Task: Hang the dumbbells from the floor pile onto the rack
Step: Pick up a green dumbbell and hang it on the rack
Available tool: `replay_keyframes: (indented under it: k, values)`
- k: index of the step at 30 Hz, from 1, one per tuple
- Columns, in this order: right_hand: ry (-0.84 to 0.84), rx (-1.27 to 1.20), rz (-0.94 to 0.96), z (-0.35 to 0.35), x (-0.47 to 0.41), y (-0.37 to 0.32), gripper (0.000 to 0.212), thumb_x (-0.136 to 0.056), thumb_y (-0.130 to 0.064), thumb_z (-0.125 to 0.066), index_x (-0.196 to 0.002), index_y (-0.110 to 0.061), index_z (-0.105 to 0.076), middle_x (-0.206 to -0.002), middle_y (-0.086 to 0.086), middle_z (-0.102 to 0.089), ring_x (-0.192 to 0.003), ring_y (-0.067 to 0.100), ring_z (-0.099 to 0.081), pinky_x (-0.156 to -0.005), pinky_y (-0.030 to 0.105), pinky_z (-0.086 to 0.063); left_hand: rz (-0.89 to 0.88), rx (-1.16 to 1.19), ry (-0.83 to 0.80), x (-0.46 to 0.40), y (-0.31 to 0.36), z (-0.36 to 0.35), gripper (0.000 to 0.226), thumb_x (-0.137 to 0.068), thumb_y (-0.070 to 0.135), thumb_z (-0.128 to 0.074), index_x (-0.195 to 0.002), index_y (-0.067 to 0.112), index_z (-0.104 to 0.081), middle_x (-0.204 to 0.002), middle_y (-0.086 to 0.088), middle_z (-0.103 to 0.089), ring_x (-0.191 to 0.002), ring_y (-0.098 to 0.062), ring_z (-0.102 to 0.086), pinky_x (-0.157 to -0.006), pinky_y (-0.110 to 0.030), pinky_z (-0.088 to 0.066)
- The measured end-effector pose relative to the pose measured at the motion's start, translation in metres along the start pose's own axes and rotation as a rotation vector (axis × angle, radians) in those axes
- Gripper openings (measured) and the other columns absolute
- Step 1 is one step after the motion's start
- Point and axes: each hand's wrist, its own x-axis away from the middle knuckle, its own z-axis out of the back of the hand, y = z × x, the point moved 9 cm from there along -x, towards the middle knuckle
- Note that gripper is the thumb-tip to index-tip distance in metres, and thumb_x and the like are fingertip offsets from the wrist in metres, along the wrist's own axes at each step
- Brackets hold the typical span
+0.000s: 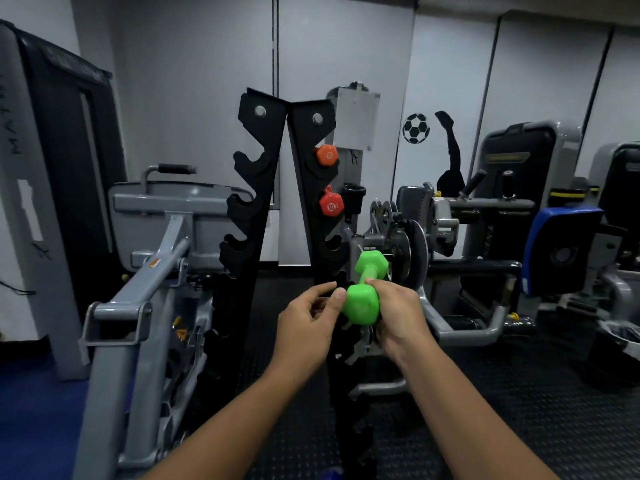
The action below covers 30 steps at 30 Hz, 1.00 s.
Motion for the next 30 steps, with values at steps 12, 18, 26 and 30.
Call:
replay_keyframes:
  k: [12, 18, 26, 30]
  values:
    - [-0.071, 0.09, 0.019, -0.008, -0.067, -0.012, 0.024, -0.094, -0.012, -0.072, -0.073, -0.01, -0.083, -0.076, 0.015, -0.074, -0.072, 0.029, -0.066, -0.074, 0.041, -0.052, -0.124, -0.526, 0.002, -0.109, -0.031, 0.019, 0.082, -0.097, 0.052, -0.066, -0.164, 0.024, -0.028, -0.164, 0.0, -0.041, -0.15, -0.018, -0.039, -0.122, -0.039, -0.036]
    - [-0.031, 0.232, 0.107, -0.023, -0.131, -0.014, 0.015, -0.093, -0.018, -0.074, -0.088, -0.006, -0.082, -0.088, 0.016, -0.079, -0.079, 0.025, -0.07, -0.076, 0.039, -0.055, -0.164, -0.57, -0.034, -0.151, -0.052, -0.006, 0.078, -0.102, 0.03, -0.066, -0.166, 0.022, -0.022, -0.168, 0.002, -0.034, -0.154, -0.015, -0.03, -0.116, -0.02, -0.014]
    - [0.014, 0.283, 0.077, -0.053, -0.202, -0.027, 0.035, -0.071, -0.023, -0.083, -0.097, -0.002, -0.076, -0.094, 0.022, -0.076, -0.08, 0.034, -0.072, -0.073, 0.048, -0.059, -0.174, -0.513, -0.026, -0.173, -0.079, -0.019, 0.094, -0.091, 0.018, -0.077, -0.167, 0.025, -0.021, -0.155, -0.002, -0.053, -0.14, -0.02, -0.051, -0.109, -0.018, -0.033]
    - [-0.017, 0.292, 0.029, -0.061, -0.219, -0.029, 0.039, -0.078, -0.014, -0.081, -0.112, 0.0, -0.07, -0.099, 0.02, -0.076, -0.078, 0.032, -0.074, -0.066, 0.041, -0.06, -0.199, -0.524, 0.006, -0.172, -0.078, -0.017, 0.091, -0.09, 0.014, -0.077, -0.165, 0.022, -0.027, -0.151, -0.002, -0.056, -0.137, -0.02, -0.053, -0.105, -0.012, -0.031]
